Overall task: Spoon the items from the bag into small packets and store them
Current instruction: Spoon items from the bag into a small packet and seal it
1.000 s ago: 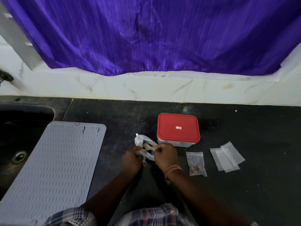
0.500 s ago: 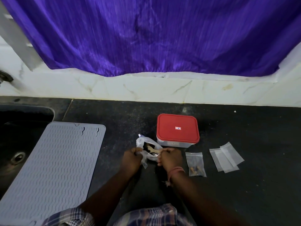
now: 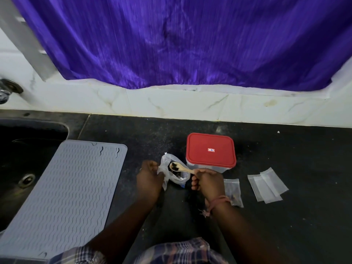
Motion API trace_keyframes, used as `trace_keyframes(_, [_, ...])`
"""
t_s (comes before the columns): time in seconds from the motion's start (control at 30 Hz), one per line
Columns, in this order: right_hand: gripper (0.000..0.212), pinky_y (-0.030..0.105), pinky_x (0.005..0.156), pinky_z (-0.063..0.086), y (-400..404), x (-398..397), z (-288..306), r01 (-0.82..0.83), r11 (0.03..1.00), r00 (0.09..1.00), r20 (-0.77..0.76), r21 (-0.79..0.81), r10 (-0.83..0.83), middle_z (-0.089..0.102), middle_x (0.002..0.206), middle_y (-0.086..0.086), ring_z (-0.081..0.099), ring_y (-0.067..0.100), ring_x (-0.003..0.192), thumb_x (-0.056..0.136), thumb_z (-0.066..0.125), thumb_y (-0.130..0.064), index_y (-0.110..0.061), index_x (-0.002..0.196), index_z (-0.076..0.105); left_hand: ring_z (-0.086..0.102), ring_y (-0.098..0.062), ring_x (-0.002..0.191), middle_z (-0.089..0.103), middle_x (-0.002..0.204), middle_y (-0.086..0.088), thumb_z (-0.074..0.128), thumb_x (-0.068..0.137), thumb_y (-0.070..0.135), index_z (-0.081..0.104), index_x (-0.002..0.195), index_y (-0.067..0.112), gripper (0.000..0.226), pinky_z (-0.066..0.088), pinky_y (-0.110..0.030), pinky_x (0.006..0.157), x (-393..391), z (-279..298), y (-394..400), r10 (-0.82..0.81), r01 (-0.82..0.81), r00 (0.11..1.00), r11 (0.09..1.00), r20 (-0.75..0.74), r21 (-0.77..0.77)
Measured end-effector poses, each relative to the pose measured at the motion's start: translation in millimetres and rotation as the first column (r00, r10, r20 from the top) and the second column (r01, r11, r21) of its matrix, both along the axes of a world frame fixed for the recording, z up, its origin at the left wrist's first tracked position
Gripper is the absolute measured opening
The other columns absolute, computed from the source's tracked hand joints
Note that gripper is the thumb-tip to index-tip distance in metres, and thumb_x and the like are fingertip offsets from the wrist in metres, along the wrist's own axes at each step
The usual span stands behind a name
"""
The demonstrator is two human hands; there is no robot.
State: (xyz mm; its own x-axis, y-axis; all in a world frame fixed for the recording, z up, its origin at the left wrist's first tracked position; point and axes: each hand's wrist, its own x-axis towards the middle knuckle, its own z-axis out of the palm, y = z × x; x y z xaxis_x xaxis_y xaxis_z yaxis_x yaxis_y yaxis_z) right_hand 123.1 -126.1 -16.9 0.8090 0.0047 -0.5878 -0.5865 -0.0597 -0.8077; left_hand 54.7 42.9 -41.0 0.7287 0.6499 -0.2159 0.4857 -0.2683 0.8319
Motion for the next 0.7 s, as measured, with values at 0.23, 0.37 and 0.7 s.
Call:
trace_keyframes(0.23, [0.021,0.034,0.054,0.053,13,-13,12,-0.112,0.992,0.977,0.177,-0.059,0.121,0.067,0.064,0.013,0.059,0.023,0.053,0.094,0.059,-0.005,-0.009,0.080,0.073,0.069,-0.010,0.091,0.071,0.100,0.008,0.073,0.087,0.007,0.060,0.116,0.019,0.034,0.056,-0.031,0.081,-5,8,-3,0.011,-0.017,0.996,0.997,0.086,0.069])
trace_keyframes(0.37, [0.017,0.030,0.069,0.057,15,-22,12,-0.219,0.873,0.825,0.395,-0.436,0.404,0.073,0.074,-0.002,0.068,0.012,0.068,0.092,0.061,-0.016,-0.020,0.086,0.077,0.070,-0.010,0.090,0.074,0.101,0.006,0.070,0.090,0.009,0.061,0.119,0.021,0.033,0.049,-0.019,0.073,-6,10,-5,0.024,-0.027,0.994,0.999,0.109,0.029])
trace_keyframes(0.7, [0.036,0.029,0.057,0.056,19,-42,-3,-0.068,0.482,0.177,0.465,-0.873,0.867,0.070,0.090,0.000,0.067,0.020,0.073,0.078,0.054,-0.015,-0.017,0.109,0.073,0.076,-0.016,0.086,0.077,0.095,0.003,0.074,0.084,0.018,0.061,0.098,0.033,0.025,0.060,-0.050,0.089,-8,2,1,0.214,-0.184,0.970,0.956,0.113,-0.227])
